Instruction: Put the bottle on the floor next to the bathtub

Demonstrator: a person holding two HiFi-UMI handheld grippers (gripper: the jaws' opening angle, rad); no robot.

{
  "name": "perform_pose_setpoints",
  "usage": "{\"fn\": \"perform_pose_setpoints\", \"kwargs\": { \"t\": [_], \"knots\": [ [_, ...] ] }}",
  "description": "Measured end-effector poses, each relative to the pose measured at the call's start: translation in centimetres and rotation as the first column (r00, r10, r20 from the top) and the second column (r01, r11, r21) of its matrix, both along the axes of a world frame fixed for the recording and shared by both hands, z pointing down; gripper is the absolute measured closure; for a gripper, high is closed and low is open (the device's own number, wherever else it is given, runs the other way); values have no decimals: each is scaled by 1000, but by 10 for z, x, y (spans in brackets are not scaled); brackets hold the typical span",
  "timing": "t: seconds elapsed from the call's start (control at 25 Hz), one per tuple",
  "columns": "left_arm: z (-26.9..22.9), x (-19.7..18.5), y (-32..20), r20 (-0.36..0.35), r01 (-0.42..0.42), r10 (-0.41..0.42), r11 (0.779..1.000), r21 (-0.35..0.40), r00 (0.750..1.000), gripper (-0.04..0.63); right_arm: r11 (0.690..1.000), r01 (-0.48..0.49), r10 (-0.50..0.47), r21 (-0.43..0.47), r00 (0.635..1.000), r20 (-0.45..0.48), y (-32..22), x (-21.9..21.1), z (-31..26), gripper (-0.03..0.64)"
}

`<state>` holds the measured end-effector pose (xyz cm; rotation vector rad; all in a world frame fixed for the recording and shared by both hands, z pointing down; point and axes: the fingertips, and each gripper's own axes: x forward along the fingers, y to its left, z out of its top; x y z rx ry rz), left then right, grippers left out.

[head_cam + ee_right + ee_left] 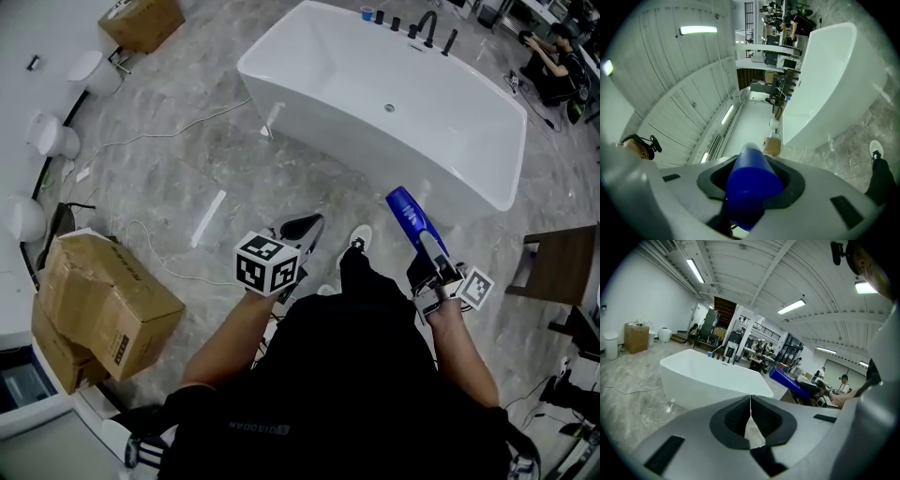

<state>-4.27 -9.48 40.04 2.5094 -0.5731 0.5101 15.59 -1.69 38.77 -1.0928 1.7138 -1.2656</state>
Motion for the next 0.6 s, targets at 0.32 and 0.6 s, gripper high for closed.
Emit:
{"fn": "perform_pose_setpoints", "kwargs": {
  "t": [0.32,0.6],
  "knots": [
    [11,18,-76,58,4,-3,1000,-6,998,578,1000,21,-20,-17,999,49,-88,19,27,446],
    [6,52,-157,103,15,-14,1000,-5,995,578,995,88,-87,-39,995,44,-173,40,34,446]
  ]
}}
